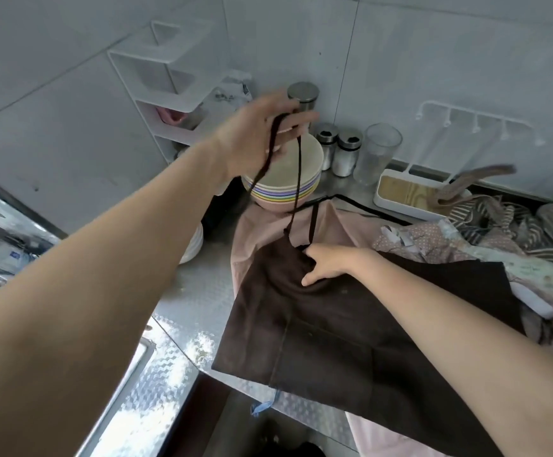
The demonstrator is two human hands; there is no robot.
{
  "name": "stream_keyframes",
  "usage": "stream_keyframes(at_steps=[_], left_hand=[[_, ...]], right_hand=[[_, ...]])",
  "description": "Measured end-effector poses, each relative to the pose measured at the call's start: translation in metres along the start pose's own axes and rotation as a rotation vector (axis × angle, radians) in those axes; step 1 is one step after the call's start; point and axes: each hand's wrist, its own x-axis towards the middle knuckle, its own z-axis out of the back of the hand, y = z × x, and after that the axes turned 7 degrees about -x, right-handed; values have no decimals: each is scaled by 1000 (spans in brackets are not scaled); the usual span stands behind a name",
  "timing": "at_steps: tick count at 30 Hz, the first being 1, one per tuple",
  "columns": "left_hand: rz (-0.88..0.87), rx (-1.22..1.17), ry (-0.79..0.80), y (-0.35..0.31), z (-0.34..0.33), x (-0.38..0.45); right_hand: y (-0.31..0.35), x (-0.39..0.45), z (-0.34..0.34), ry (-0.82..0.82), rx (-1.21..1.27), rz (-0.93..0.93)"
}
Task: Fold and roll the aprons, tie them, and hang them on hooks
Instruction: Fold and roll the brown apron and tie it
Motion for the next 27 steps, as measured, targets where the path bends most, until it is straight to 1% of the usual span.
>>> stream_keyframes(at_steps=[1,2,3,4,5,6,7,8,10,12,14,16,17,18,21,23,24,25,26,27], left_hand=[[22,77,-33,-7,-8,5],[37,254,-83,-10,-16,10],[27,544,-128,-8,-20,18],[-9,893,-153,-1,-20,25],[-74,1246,-163,8,-19,29],[-164,1518,-143,20,-14,32],[-250,1671,-134,33,-8,33],[-310,1741,-133,45,-2,34],[-345,1770,-113,65,8,25],[-346,1801,-51,81,16,14],[-355,1825,4,87,23,7],[-385,1788,20,85,18,4],[-401,1761,29,83,12,4],[-432,1735,36,81,8,6],[-546,1673,70,77,-9,5],[-635,1599,25,77,-12,6],[-653,1552,-32,77,-11,5],[-637,1491,-118,79,-9,3],[-573,1427,-218,83,-4,4],[-474,1373,-311,88,2,4]], right_hand=[[-1,0,0,-7,21,4],[-1,-1,1,-14,38,4],[-3,-1,1,-20,50,7],[-4,0,2,-24,62,-7],[-8,1,2,-46,85,-23],[-10,2,3,-73,107,-50],[-11,2,4,-118,142,-78],[-11,2,6,-168,192,-99],[-10,6,8,-261,317,-121],[-2,11,11,-386,448,-88],[10,22,12,-430,608,-86],[22,34,12,-487,754,-156],[26,39,13,-554,850,-209],[31,47,15,-589,957,-248],[36,52,17,-478,1303,-287],[33,47,21,-457,1528,-318],[28,44,23,-446,1595,-318],[23,39,26,-422,1632,-309],[18,36,30,-405,1653,-272],[13,32,37,-393,1672,-227]])
